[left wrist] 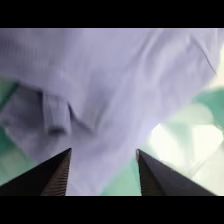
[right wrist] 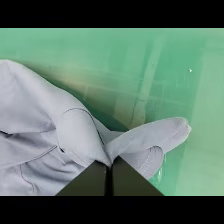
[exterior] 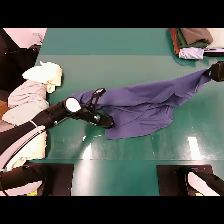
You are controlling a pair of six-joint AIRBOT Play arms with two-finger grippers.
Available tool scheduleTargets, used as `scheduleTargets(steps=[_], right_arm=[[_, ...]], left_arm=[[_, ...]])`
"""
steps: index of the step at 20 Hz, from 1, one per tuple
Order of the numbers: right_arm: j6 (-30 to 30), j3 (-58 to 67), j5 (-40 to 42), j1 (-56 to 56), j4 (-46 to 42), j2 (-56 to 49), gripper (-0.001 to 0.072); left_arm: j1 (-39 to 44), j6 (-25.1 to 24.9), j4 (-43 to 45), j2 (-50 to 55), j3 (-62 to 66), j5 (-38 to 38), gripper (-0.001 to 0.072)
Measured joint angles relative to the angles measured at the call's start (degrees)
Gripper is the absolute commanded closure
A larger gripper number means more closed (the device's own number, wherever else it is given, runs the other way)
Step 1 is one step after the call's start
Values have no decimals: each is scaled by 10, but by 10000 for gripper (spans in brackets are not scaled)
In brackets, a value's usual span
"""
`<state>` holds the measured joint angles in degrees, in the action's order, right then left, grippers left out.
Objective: Fold the shirts.
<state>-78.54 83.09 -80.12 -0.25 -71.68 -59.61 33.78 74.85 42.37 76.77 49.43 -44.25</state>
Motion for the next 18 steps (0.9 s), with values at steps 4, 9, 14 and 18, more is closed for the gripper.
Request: scheduleTargets(steps=[4,9,14,18], right_arm=[[-2,0,1,0,0,0,698],[-4,0,2,0,0,0,698],[-13,0,5,0,0,0,698],[-16,0,6,0,0,0,698]], left_arm=[[15,-2,-15,27,0,45,224],[20,-7,-31,42,13,85,225],[21,-43,-92,64,18,92,226],[21,-73,-144,71,26,86,298]])
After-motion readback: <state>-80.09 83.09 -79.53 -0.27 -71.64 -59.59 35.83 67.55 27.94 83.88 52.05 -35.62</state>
